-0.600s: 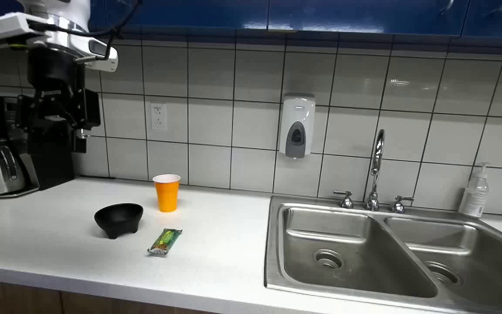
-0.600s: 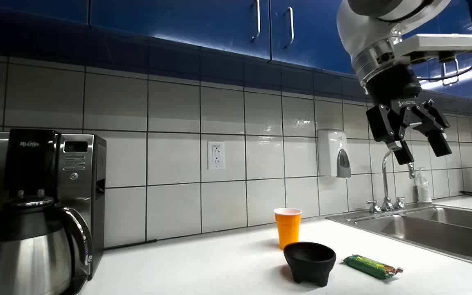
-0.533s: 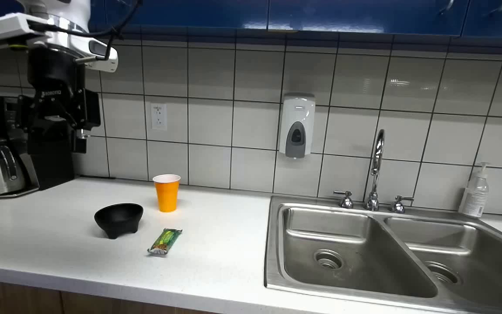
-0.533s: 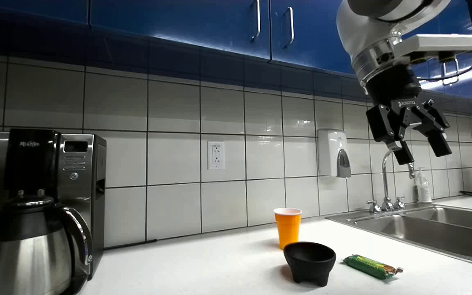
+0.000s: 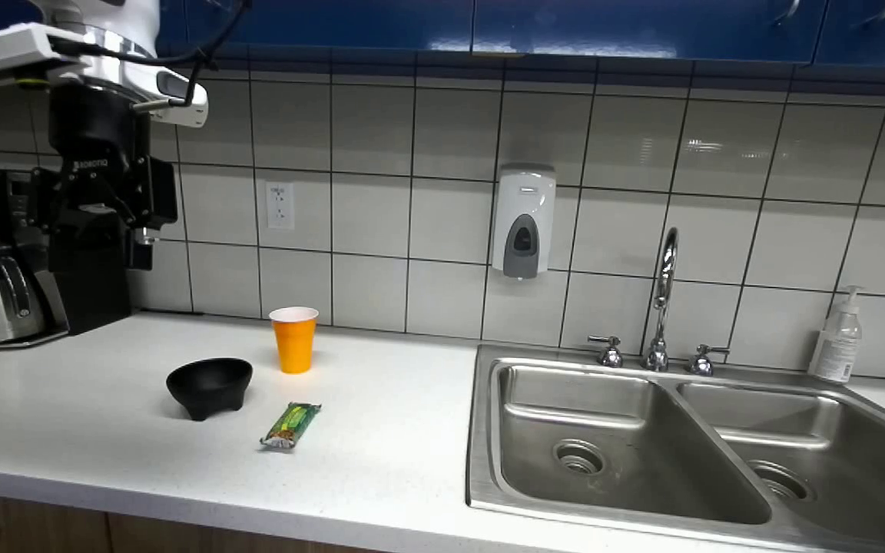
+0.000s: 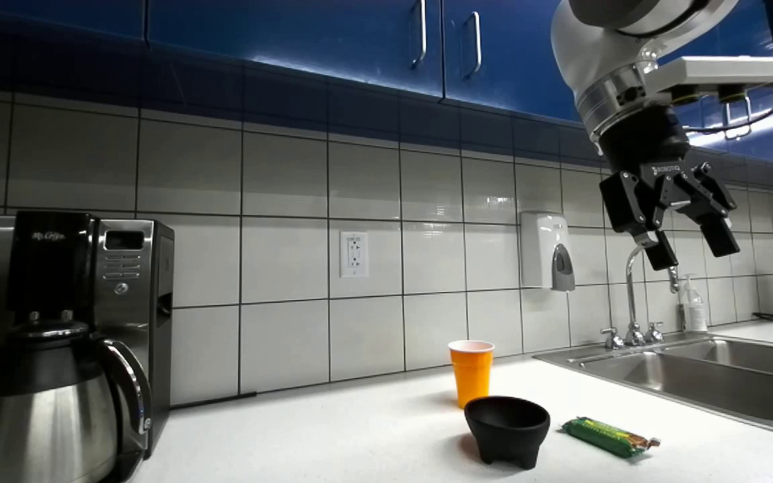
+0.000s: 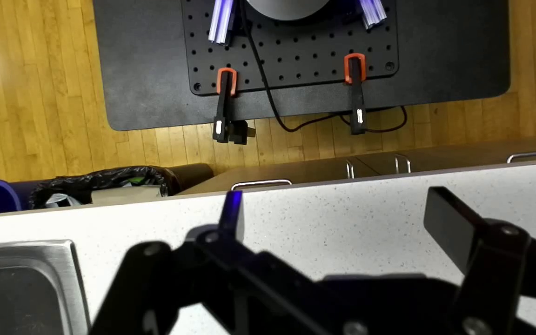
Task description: Put the candy bar into the black bowl
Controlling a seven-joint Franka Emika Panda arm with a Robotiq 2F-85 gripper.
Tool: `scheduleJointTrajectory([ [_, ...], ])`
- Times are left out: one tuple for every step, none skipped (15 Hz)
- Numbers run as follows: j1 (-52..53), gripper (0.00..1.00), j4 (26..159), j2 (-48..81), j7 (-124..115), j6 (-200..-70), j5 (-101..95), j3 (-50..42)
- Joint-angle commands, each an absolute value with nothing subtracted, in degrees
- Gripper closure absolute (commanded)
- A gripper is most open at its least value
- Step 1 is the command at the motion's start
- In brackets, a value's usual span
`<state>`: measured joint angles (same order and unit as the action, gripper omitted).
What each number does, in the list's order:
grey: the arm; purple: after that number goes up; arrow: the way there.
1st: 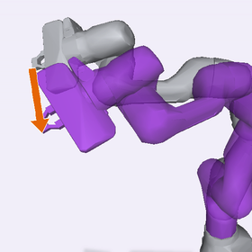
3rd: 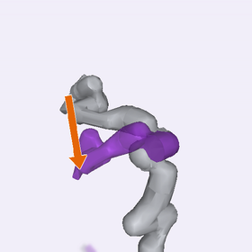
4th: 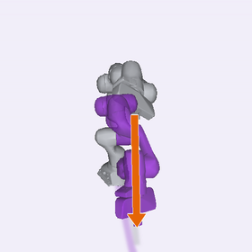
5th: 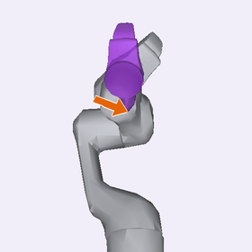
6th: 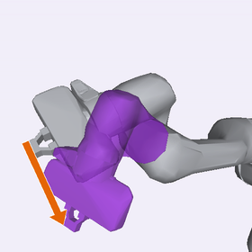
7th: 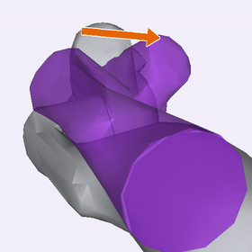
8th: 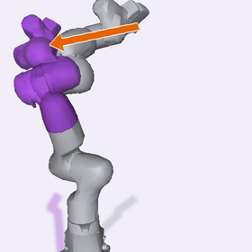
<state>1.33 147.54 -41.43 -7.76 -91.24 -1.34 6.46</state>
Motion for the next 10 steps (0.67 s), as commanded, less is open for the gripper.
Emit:
scheduleJointTrajectory([
  [1.71,0.00,147.47,-41.37,-7.95,-91.16,-1.49,6.16],
  [1.71,0.00,147.47,-41.37,-7.95,-91.16,-1.49,6.16],
  [1.71,0.00,147.47,-41.37,-7.95,-91.16,-1.49,6.16],
  [1.71,0.00,147.47,-41.37,-7.95,-91.16,-1.49,6.16],
  [1.71,0.00,147.47,-41.37,-7.95,-91.16,-1.49,6.16],
  [1.67,0.00,147.58,-41.10,-7.80,-91.62,-1.43,6.00],
  [1.32,0.00,147.62,-40.06,-7.84,-92.40,-1.84,5.88],
  [1.14,0.00,147.64,-39.46,-7.64,-92.98,-2.07,5.61],
  [0.87,0.00,147.57,-38.66,-7.43,-93.57,-2.38,5.23],
  [0.71,0.00,147.43,-37.70,-7.03,-94.41,-2.74,4.80],
])
